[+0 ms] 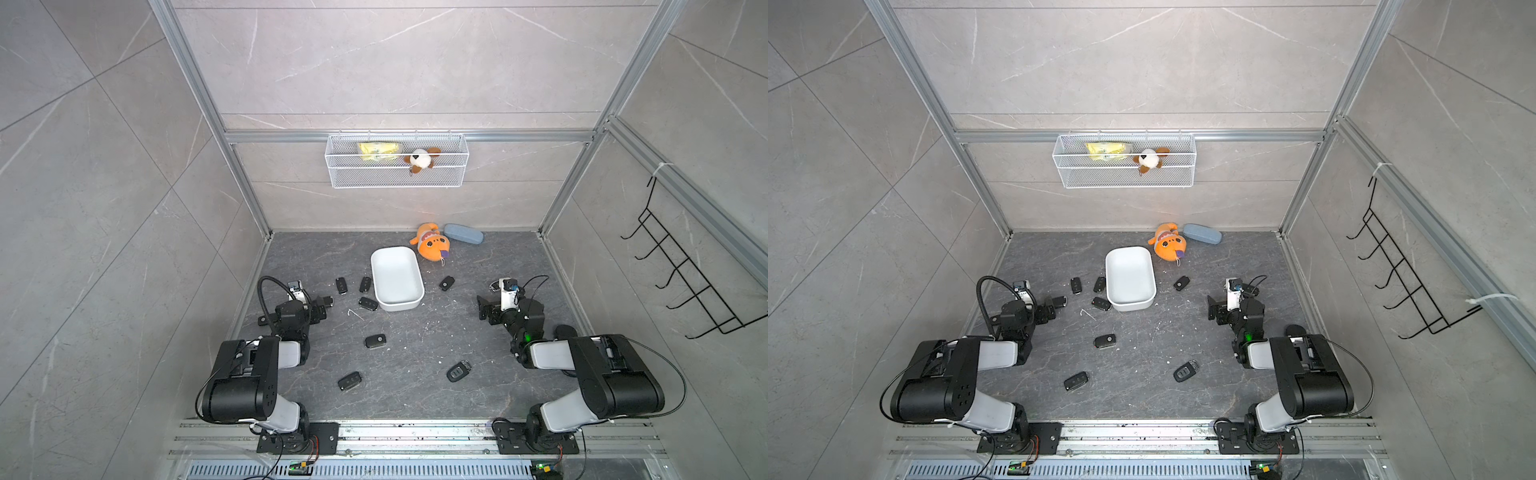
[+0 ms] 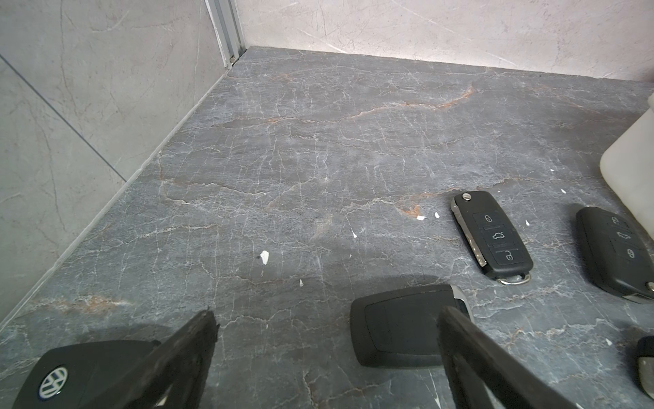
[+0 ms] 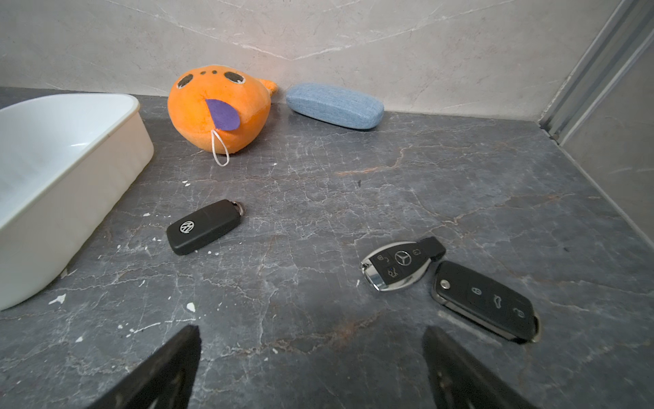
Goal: Place the car key into the storage box
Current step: Move the storage box to the center of the board.
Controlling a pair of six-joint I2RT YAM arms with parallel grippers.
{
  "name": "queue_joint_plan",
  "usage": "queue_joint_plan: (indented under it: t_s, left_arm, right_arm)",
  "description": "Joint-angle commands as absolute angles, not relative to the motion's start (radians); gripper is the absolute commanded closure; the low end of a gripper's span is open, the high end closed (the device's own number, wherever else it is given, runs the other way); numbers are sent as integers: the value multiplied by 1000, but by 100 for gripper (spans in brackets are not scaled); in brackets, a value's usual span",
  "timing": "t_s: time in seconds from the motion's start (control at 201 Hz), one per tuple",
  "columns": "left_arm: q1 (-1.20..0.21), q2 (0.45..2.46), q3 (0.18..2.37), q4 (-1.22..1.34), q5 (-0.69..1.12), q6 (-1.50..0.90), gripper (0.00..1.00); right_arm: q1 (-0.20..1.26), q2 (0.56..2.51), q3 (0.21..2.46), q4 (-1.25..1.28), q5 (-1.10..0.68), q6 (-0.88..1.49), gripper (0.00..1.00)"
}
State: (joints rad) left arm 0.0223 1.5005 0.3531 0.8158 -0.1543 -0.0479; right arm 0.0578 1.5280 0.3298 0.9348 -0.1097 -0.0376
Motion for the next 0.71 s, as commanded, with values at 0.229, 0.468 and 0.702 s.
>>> queue_joint_plan:
  t_s: [0.229, 0.468, 0.702]
  left_arm:
    - [31, 1418, 405, 706, -172, -30, 0]
    - [33, 1188, 663, 171, -288, -140, 0]
    - [35, 1139, 879, -170, -321, -354, 0]
  right_arm:
    - [60, 1517, 345, 925, -68, -12, 0]
    - [61, 1298, 359, 724, 48, 25, 0]
    - [61, 1184, 468, 600, 65, 247, 1]
